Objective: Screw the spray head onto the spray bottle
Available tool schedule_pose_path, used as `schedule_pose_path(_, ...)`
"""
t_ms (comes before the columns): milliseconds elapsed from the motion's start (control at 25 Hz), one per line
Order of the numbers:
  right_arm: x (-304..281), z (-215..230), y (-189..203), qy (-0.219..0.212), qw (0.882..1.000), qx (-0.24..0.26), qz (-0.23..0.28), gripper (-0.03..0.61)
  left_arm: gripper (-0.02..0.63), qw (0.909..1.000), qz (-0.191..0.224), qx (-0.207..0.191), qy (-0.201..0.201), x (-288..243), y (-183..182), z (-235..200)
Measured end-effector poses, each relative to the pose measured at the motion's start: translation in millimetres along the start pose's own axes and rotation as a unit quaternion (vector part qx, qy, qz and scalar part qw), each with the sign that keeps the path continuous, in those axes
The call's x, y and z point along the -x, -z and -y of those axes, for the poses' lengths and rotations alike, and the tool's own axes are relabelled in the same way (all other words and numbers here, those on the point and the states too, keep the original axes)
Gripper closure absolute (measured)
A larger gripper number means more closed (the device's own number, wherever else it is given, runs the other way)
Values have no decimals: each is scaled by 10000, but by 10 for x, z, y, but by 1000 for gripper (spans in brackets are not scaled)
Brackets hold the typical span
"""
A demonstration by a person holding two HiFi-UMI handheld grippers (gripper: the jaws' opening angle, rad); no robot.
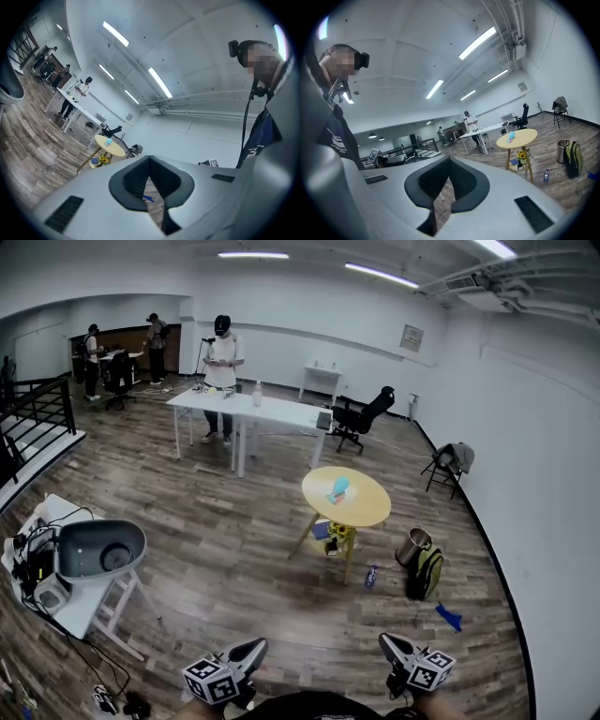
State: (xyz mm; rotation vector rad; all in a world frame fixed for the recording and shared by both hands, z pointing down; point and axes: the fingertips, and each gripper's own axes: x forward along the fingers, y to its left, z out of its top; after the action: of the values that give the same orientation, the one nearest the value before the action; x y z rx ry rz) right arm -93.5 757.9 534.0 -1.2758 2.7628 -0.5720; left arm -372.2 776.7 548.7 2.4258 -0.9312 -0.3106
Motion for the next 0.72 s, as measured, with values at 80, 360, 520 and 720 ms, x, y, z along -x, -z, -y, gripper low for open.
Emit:
schedule_pose_path(80,3,212,-40,2,10000,-70,41,581,604,10000,-71,-28,-13,-198,29,13)
schedule_pose_path(360,-31,1202,-490,-319,9995,-69,7,581,604,9995,55,-160,-267,-1250,-116,197)
schedule_pose_path(520,-104,1912,-840,-609,9978,230,-115,580,604,9994,197,-75,-276,-2101,-103,323)
schedule_pose_path(720,-240,2653,-973,-663,9978,-17,-93,580,604,9992,-238,-270,-151,-2988,76,393)
